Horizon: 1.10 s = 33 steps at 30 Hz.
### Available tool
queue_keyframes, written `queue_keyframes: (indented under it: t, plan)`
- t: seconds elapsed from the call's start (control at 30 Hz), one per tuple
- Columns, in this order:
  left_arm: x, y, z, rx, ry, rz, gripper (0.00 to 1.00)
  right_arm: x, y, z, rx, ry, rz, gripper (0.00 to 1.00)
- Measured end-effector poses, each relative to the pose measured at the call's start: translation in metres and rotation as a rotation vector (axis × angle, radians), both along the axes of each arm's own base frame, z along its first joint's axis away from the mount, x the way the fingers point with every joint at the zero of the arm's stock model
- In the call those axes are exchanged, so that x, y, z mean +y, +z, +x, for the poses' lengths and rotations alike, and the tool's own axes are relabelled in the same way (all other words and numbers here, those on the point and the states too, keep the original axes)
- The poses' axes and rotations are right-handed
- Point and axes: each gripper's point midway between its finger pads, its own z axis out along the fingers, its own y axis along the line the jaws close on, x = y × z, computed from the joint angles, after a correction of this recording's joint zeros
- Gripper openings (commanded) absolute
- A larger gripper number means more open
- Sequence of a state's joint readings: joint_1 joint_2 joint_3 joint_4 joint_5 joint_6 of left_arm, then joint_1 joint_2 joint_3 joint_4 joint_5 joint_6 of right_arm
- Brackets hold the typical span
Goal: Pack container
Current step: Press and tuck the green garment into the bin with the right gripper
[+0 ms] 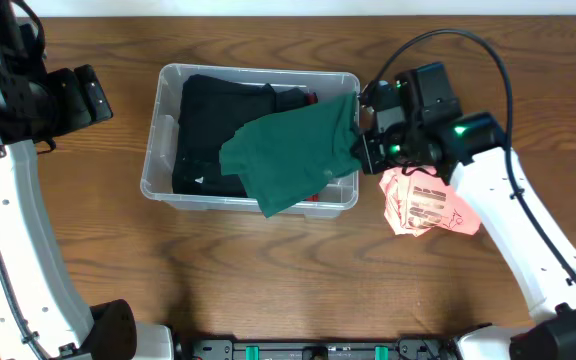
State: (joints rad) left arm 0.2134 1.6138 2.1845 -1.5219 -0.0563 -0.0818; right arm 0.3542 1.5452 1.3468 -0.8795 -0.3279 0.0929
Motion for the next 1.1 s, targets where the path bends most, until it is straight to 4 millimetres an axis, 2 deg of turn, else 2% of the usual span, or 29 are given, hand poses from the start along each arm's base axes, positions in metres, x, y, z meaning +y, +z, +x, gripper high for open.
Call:
queue_keyframes:
  t: [0.03, 0.07, 0.1, 0.13, 0.17, 0.2, 0.23, 0.27, 0.43, 0.47, 0.5, 0.6, 0.63, 0.67, 0.83, 0.93, 1.03, 1.1]
  plan:
    - [0.000, 0.000, 0.000, 0.000, 0.000, 0.000, 0.98, 0.001, -0.003, -0.001, 0.004, 0.004, -0.016, 0.05]
    - [0.000, 0.000, 0.000, 0.000, 0.000, 0.000, 0.98, 0.002, -0.007, -0.002, 0.011, 0.006, -0.030, 0.20]
    - [0.000, 0.000, 0.000, 0.000, 0.000, 0.000, 0.98, 0.002, -0.010, -0.003, 0.018, 0.009, -0.040, 0.25]
    - [0.000, 0.000, 0.000, 0.000, 0.000, 0.000, 0.98, 0.002, -0.013, -0.004, 0.027, 0.012, -0.054, 0.20]
    - [0.000, 0.000, 0.000, 0.000, 0.000, 0.000, 0.98, 0.001, -0.017, -0.005, 0.036, 0.015, -0.068, 0.19]
    - [0.000, 0.000, 0.000, 0.000, 0.000, 0.000, 0.98, -0.001, -0.021, -0.006, 0.046, 0.014, -0.082, 0.27]
    - [0.000, 0.000, 0.000, 0.000, 0.000, 0.000, 0.98, -0.003, -0.024, -0.007, 0.056, 0.010, -0.099, 0.47]
    - [0.000, 0.000, 0.000, 0.000, 0.000, 0.000, 0.98, -0.005, -0.026, -0.007, 0.058, 0.007, -0.112, 0.50]
    - [0.000, 0.000, 0.000, 0.000, 0.000, 0.000, 0.98, -0.013, -0.027, -0.004, 0.039, -0.012, -0.163, 0.53]
    - [0.000, 0.000, 0.000, 0.000, 0.000, 0.000, 0.98, -0.014, -0.026, -0.004, 0.033, -0.014, -0.166, 0.53]
    - [0.000, 0.000, 0.000, 0.000, 0.000, 0.000, 0.98, -0.015, -0.024, -0.003, 0.026, -0.016, -0.167, 0.47]
    - [0.000, 0.000, 0.000, 0.000, 0.000, 0.000, 0.98, -0.016, -0.012, 0.000, -0.022, -0.023, -0.159, 0.15]
    - [0.000, 0.000, 0.000, 0.000, 0.000, 0.000, 0.98, -0.015, -0.007, 0.002, -0.042, -0.034, -0.148, 0.07]
    - [0.000, 0.000, 0.000, 0.000, 0.000, 0.000, 0.98, -0.013, 0.003, 0.006, -0.076, -0.053, -0.123, 0.03]
    - [0.000, 0.000, 0.000, 0.000, 0.000, 0.000, 0.98, 0.014, 0.037, 0.022, -0.220, -0.036, -0.006, 0.01]
    - [0.000, 0.000, 0.000, 0.000, 0.000, 0.000, 0.98, 0.037, 0.047, 0.026, -0.270, -0.006, 0.049, 0.01]
    - [0.000, 0.000, 0.000, 0.000, 0.000, 0.000, 0.98, 0.056, 0.041, 0.029, -0.272, -0.002, 0.064, 0.01]
    - [0.000, 0.000, 0.000, 0.000, 0.000, 0.000, 0.98, 0.062, 0.020, 0.031, -0.228, -0.029, 0.030, 0.02]
